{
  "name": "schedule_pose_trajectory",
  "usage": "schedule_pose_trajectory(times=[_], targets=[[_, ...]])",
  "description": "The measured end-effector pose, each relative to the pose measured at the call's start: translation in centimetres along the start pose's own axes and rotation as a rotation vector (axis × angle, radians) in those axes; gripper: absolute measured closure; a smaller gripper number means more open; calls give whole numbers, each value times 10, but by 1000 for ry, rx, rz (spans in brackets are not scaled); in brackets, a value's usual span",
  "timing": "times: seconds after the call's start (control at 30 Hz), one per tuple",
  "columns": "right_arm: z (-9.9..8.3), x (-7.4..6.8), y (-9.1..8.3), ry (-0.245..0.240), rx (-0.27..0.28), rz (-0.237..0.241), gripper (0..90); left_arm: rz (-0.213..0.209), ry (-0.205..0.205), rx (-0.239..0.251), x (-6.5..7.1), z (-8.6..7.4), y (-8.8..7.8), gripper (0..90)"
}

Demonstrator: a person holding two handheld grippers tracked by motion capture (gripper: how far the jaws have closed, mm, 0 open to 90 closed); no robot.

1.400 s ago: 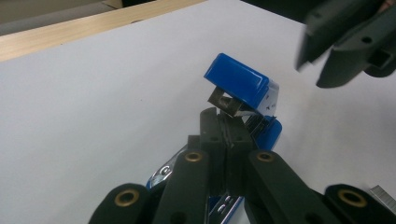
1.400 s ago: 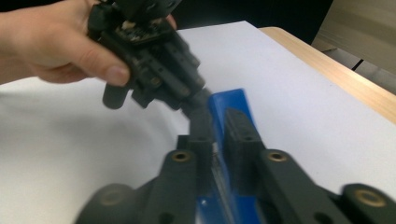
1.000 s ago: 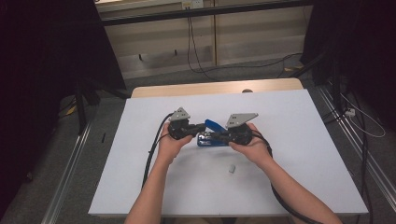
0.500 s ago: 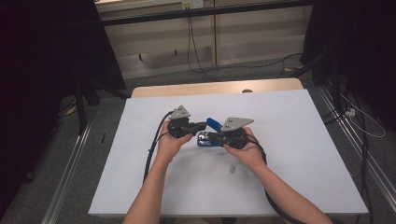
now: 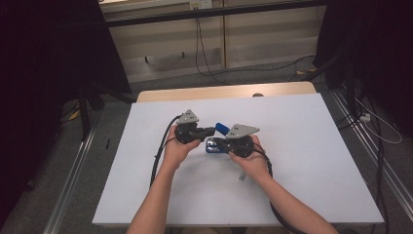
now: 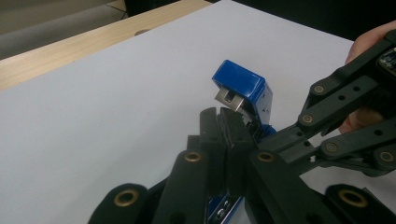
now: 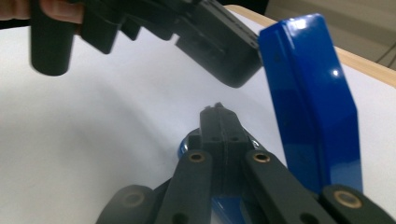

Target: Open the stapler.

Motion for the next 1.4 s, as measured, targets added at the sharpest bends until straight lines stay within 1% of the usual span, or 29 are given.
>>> schedule_pose_trajectory(times=[0.07,0.1,0.13,0.3,0.37,0.43,0.5,0.53,0.6,0.67,0.73,0.8,0.83,1.0,1.07,1.13,1.17,1.23,1.27,1.3,1.37,1.4], targets=[[-1,2,2,18,1,-21,900,-2,7,-1,0,1,0,889],[-1,2,2,23,-2,-22,900,1,11,-1,0,1,0,890],[-1,3,3,24,-2,-35,900,0,12,-3,0,1,0,891],[-2,5,6,52,-11,-68,900,-4,12,-2,1,2,1,891],[-4,5,8,70,-16,-78,900,-1,12,-6,1,2,1,892],[-5,6,9,88,-11,-88,900,3,20,-10,1,2,1,892],[-4,5,11,106,-12,-99,900,0,15,-8,2,3,1,892],[-4,5,12,105,-12,-103,900,2,22,-9,2,4,1,892],[-4,4,13,99,-9,-116,900,1,19,-4,3,5,2,893],[-3,4,14,103,3,-136,900,10,29,-12,3,5,2,895],[-2,5,13,124,21,-140,900,2,28,-8,4,6,2,892],[-3,5,12,118,34,-160,900,2,37,-11,4,6,1,889],[-3,5,11,119,39,-165,900,-1,30,-7,4,6,0,888],[-2,7,10,130,37,-166,900,-5,26,0,4,5,1,887],[-2,8,10,135,34,-165,900,-3,28,-5,3,3,2,885],[-3,9,10,129,31,-169,900,-7,24,-2,2,2,3,886],[-4,8,10,134,27,-165,900,-5,26,-10,2,1,3,886],[-5,8,11,125,23,-165,900,-7,33,-10,2,0,4,890],[-6,7,12,123,14,-164,900,-9,27,-10,2,0,4,890],[-7,8,12,122,9,-167,900,-10,23,-11,3,0,5,890],[-8,8,13,128,8,-163,900,-6,30,-19,2,-1,5,890],[-8,8,13,124,6,-163,900,-5,27,-18,2,-3,5,891]])
Point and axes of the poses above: each handheld gripper's, and its own axes: y roughly forward along the jaws, z roughly out of its top, x roughly to its right, the point moved 5 cm from there along y, roughly forward along the jaws, and after that the axes turned 14 degrees about -z, right-handed, at the moved point
